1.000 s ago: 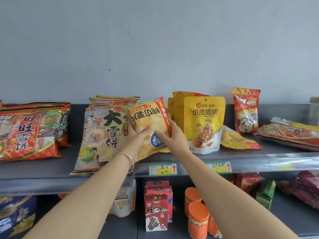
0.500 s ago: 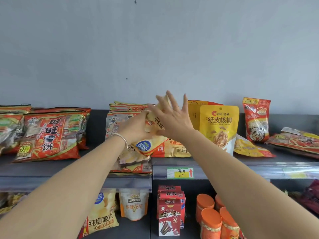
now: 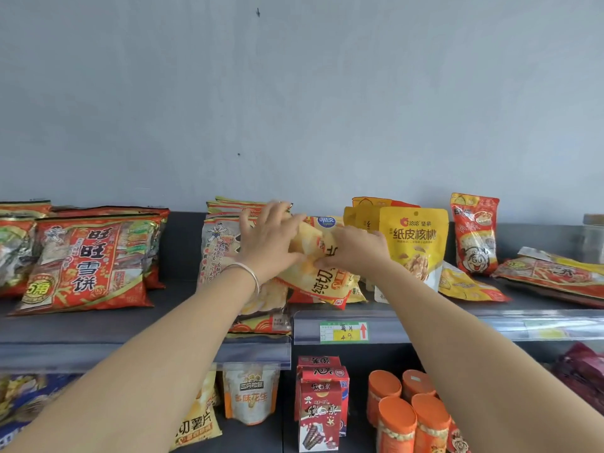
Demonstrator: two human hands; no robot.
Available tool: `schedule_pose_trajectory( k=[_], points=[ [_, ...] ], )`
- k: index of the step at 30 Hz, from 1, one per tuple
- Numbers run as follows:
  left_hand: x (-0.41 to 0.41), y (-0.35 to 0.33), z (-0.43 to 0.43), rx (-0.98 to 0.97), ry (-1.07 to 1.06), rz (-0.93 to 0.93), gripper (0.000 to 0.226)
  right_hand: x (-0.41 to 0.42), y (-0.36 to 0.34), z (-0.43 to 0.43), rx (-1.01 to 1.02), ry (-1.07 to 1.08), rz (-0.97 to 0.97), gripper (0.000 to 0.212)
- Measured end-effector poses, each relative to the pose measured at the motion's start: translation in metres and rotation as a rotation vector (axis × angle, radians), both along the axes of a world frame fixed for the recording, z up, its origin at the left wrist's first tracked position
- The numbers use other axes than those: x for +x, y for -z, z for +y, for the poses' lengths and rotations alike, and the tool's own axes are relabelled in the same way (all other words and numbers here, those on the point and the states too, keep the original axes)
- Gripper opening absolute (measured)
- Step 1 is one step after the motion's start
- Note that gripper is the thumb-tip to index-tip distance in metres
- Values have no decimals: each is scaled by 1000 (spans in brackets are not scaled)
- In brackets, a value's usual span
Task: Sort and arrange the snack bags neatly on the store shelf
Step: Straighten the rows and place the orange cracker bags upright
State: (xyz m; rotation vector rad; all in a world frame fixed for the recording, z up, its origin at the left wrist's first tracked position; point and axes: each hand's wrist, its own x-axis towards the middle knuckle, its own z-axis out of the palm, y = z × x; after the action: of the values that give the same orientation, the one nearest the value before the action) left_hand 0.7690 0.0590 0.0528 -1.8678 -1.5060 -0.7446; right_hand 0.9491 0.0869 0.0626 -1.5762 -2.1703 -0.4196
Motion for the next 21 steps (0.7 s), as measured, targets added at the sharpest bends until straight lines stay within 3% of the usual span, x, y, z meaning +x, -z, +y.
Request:
schedule_pose_trajectory(
  k=[4,8,10,12,16,21],
  points=[
    [11,4,3,113,113,-406,95,18,6,4,-218,-120,644,52],
    [25,26,16,-163,315,-751,103,19,31,7,-382,-186,1115,81],
    [31,48,22,-322,389,-835,108,17,50,10,-413,-157,1101,76],
    [35,68,27,-437,399,-806,110,15,68,16,-390,-68,1014,69],
    [48,91,36,-491,468,-817,102,8,81,27,-303,-64,964,69],
    [53,103,46,-403,451,-763,97,13,95,32,-380,-281,891,105]
  ],
)
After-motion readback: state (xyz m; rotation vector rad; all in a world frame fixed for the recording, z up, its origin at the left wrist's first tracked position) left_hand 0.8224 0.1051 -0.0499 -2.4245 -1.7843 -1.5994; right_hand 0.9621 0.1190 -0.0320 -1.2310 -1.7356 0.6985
